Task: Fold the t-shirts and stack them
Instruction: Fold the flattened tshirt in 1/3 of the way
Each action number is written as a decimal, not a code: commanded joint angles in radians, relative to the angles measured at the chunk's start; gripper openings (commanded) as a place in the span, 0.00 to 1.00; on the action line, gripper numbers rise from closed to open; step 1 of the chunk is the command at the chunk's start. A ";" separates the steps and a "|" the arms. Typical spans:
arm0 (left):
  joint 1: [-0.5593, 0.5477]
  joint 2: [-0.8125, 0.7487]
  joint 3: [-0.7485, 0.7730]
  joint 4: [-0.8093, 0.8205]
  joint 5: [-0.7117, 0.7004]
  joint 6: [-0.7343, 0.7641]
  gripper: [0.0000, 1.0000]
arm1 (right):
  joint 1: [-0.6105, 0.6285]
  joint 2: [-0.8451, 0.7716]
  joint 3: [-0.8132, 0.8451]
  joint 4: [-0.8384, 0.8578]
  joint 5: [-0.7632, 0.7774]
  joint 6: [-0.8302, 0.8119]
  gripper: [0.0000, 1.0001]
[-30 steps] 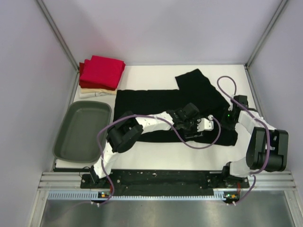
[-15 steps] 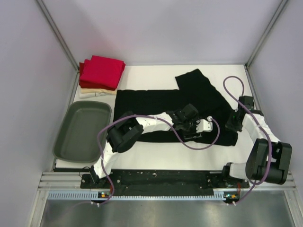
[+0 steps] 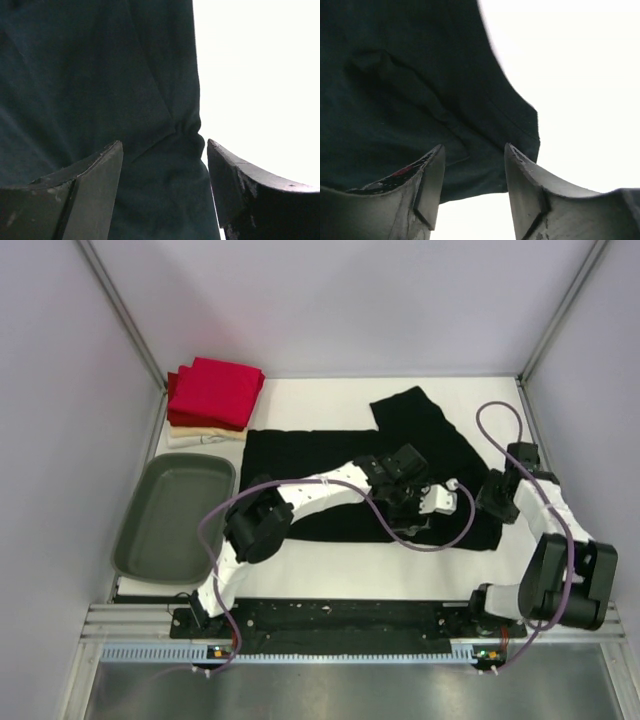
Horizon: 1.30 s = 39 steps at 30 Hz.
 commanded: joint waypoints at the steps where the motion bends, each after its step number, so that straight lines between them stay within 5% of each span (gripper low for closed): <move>1: 0.011 -0.140 0.166 -0.301 0.128 0.095 0.73 | -0.017 -0.176 0.051 -0.016 0.138 0.047 0.60; 5: 0.035 -0.235 0.130 -0.487 0.037 0.125 0.73 | -0.161 -0.308 -0.015 -0.025 0.041 0.167 0.73; 11: 0.228 -0.476 -0.310 -0.446 -0.227 0.167 0.72 | -0.215 -0.445 -0.192 0.000 -0.067 0.346 0.72; 17: 0.554 -0.643 -0.551 -0.372 -0.293 0.262 0.71 | -0.216 -0.375 -0.265 0.057 -0.063 0.419 0.72; 22: 0.618 -0.719 -0.798 -0.233 -0.430 0.390 0.73 | -0.216 -0.254 -0.285 0.135 -0.046 0.446 0.68; 27: 0.652 -0.685 -0.898 -0.078 -0.537 0.382 0.73 | -0.215 -0.158 -0.259 0.151 -0.040 0.403 0.49; 30: 0.663 -0.653 -0.889 -0.018 -0.562 0.338 0.70 | -0.236 -0.161 -0.246 0.133 0.006 0.379 0.28; 33: 0.661 -0.654 -0.887 -0.064 -0.504 0.323 0.38 | -0.308 -0.192 -0.246 0.113 0.005 0.348 0.01; 34: 0.661 -0.664 -0.887 -0.088 -0.472 0.321 0.14 | -0.334 -0.201 -0.245 0.102 -0.009 0.337 0.00; 35: 0.661 -0.676 -0.892 -0.117 -0.444 0.324 0.01 | -0.365 -0.215 -0.243 0.090 -0.026 0.328 0.00; 39: 0.635 -0.760 -0.939 -0.218 -0.303 0.324 0.00 | -0.434 -0.270 -0.236 0.031 -0.032 0.320 0.00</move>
